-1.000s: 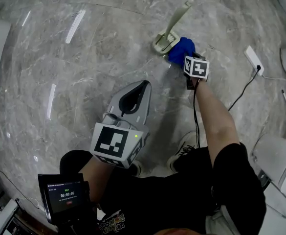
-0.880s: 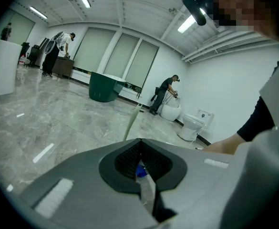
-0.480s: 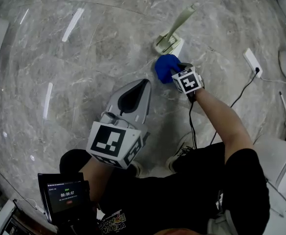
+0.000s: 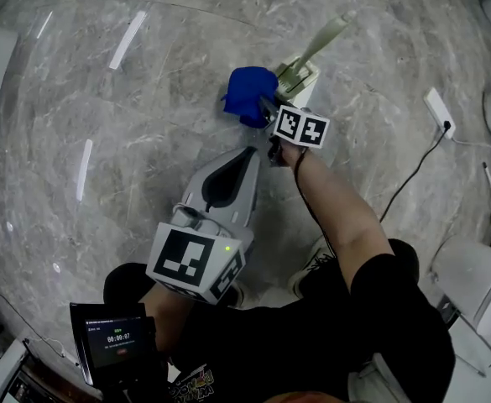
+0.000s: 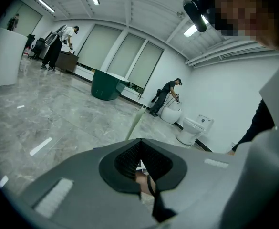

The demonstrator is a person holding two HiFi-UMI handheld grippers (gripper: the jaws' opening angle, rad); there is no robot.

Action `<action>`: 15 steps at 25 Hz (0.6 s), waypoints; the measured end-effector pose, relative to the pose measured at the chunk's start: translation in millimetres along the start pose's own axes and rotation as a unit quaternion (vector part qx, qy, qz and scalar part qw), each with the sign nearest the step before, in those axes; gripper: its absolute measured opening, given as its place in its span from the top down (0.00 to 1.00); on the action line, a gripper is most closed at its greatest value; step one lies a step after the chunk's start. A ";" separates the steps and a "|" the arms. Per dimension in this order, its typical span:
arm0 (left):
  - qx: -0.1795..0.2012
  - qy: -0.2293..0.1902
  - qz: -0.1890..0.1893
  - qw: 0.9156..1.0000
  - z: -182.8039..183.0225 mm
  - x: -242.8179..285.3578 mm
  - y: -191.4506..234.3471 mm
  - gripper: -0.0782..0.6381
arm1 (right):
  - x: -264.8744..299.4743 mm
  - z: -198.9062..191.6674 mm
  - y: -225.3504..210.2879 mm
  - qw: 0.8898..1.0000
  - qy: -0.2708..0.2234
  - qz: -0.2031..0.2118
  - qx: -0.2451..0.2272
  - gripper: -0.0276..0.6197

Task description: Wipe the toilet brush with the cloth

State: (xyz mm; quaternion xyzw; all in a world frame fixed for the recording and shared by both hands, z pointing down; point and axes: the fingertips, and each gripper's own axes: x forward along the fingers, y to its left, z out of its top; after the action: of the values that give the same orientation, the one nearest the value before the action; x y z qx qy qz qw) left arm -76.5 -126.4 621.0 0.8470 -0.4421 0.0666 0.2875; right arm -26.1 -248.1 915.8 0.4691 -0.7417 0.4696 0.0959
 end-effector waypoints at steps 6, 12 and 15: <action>-0.003 0.004 0.017 1.000 -14.9 -11.1 8.5 0.88 | 27.6 15.6 -36.9 0.997 -0.022 -0.043 0.064 0.79; -0.005 -0.008 0.006 1.000 -11.6 -14.8 3.9 0.88 | 24.6 27.3 -35.2 0.996 -0.038 -0.013 0.077 0.79; -0.002 -0.010 -0.008 1.000 -10.7 -12.4 -3.4 0.88 | 8.9 44.9 -12.5 0.996 -0.045 0.046 0.069 0.79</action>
State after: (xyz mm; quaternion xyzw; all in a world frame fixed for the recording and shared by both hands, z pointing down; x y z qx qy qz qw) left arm -79.8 -110.2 623.8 0.8507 -0.4380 0.0544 0.2854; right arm -7.8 -290.3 904.3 0.4607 -0.7318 0.5021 0.0086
